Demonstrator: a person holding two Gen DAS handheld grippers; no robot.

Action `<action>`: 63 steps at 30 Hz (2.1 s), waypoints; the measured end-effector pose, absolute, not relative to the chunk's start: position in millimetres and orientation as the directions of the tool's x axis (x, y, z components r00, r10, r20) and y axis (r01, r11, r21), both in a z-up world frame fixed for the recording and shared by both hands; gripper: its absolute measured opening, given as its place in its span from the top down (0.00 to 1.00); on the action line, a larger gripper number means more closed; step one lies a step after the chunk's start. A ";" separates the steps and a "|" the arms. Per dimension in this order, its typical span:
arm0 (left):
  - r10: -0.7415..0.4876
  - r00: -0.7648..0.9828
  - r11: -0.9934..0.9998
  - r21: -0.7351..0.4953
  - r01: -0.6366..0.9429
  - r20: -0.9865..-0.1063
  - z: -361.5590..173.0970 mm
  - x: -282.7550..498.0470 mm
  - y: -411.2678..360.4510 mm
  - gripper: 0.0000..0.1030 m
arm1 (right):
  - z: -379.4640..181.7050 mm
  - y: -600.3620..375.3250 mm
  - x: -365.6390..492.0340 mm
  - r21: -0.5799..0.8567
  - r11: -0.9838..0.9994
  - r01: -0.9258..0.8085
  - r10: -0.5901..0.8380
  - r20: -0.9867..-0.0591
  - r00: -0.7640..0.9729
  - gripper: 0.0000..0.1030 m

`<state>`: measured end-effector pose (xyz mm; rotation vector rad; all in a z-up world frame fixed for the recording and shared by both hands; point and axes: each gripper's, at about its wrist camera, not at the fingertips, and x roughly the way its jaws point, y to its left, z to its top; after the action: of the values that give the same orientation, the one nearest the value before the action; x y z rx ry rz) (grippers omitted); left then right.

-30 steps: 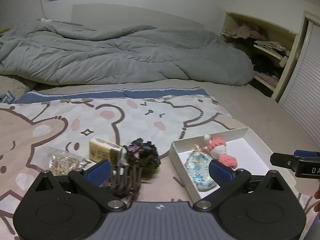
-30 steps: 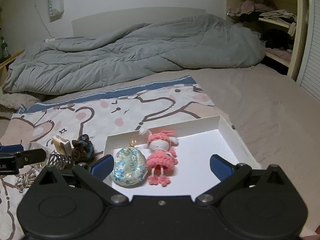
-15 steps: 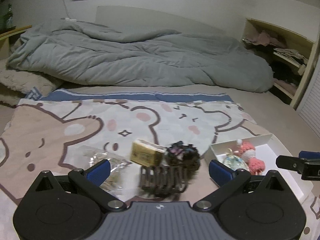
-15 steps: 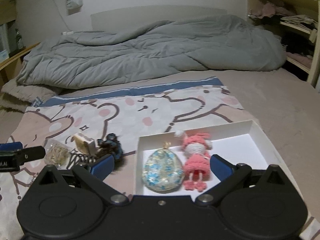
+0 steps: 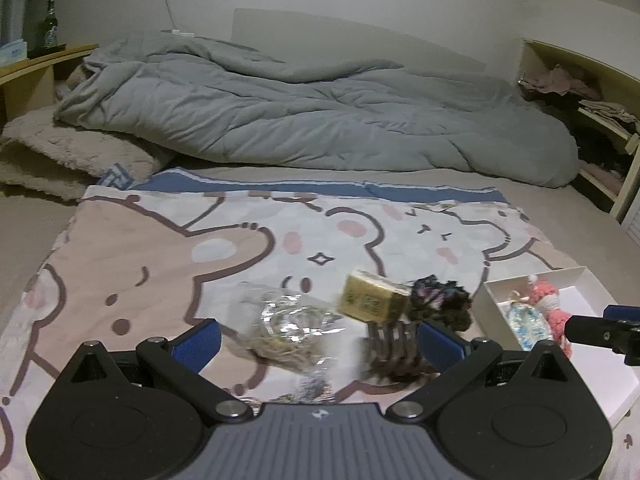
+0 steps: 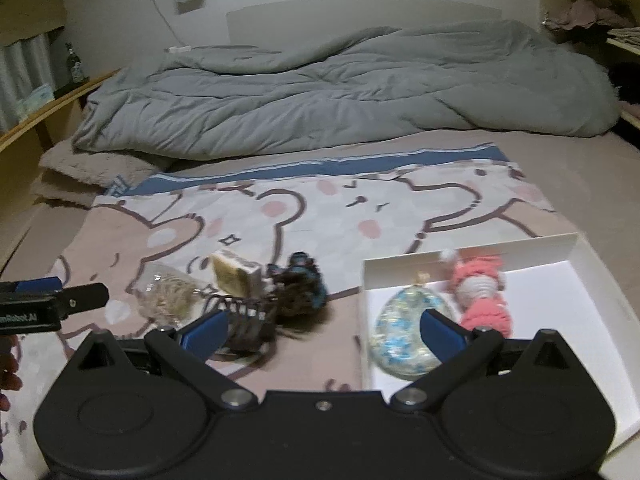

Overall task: Organize objects
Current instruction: 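Withdraw both tools from the box back toward the remaining items, then grasp the silver foil ball with the right tool while the left tool grasps the braided cord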

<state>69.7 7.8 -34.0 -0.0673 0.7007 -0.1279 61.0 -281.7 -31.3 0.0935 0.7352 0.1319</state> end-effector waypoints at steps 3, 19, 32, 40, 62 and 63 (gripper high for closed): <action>-0.126 0.761 0.992 -0.101 0.079 -0.636 -35.7 68.2 19.8 0.00 | -33.6 -269.9 62.9 0.151 0.983 -0.106 0.180 -0.662 0.728 0.00; -0.179 0.707 0.980 -0.061 0.189 -0.684 -58.9 74.8 43.3 0.00 | -60.7 -204.2 59.6 0.247 0.949 -0.196 0.310 -0.620 0.721 0.00; -0.210 0.656 0.959 -0.021 0.283 -0.725 -76.9 87.0 64.4 0.00 | -110.6 -158.1 62.0 0.193 0.883 -0.428 0.425 -0.716 0.553 0.13; -0.321 0.583 0.943 -0.195 0.269 -0.746 -98.1 107.6 75.0 0.09 | -132.3 -138.1 61.6 0.187 0.824 -0.535 0.463 -0.766 0.446 0.31; -0.495 0.368 0.867 -0.422 0.264 -0.787 -141.2 114.4 61.7 0.18 | -127.6 -151.2 63.4 0.205 0.803 -0.559 0.466 -0.800 0.377 0.62; -0.498 0.354 0.865 -0.419 0.277 -0.792 -141.1 111.6 60.2 0.18 | -126.9 -154.0 63.8 0.202 0.809 -0.553 0.458 -0.805 0.376 0.62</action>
<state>111.6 60.2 -141.1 -0.2278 1.1017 -0.5062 63.8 -154.0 -126.9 -0.1076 0.9932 0.6481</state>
